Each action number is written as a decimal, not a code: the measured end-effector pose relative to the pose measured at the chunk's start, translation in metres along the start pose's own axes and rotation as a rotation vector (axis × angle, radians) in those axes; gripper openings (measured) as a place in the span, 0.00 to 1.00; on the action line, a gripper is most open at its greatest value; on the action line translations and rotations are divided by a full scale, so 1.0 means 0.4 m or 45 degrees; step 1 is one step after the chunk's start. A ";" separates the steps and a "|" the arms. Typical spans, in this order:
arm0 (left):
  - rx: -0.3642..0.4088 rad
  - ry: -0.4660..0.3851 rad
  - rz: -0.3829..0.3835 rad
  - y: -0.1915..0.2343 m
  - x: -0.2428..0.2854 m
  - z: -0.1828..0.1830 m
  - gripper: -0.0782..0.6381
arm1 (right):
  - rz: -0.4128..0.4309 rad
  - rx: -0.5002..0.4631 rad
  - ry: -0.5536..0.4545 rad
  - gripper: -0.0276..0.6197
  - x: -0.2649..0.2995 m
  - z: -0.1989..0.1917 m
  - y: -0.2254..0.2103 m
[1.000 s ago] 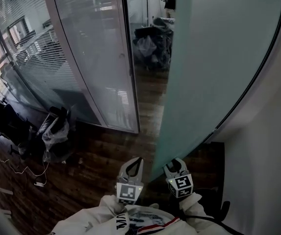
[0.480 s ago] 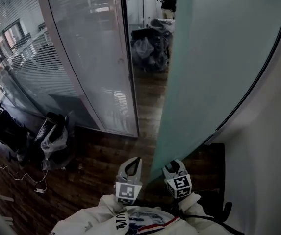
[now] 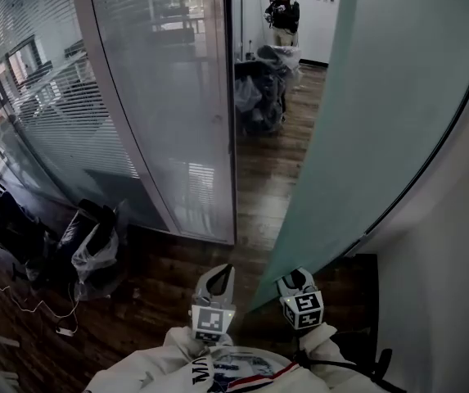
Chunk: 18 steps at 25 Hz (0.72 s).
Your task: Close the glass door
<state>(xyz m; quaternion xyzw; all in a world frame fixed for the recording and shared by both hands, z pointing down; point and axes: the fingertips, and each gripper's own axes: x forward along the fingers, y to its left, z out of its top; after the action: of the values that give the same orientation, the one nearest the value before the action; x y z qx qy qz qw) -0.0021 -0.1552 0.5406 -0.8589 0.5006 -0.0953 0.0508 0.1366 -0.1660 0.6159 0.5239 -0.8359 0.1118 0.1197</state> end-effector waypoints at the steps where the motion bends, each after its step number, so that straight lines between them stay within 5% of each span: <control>1: 0.004 0.001 -0.001 0.015 0.002 -0.001 0.11 | -0.009 0.005 -0.003 0.23 0.010 0.004 -0.001; 18: -0.056 0.063 -0.014 0.193 0.109 -0.106 0.11 | -0.111 0.036 -0.030 0.23 0.180 0.069 -0.021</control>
<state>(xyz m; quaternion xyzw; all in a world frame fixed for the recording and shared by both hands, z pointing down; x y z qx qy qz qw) -0.0557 -0.2308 0.5728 -0.8599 0.4989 -0.1058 0.0191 0.1116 -0.2393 0.6132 0.5627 -0.8120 0.1120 0.1072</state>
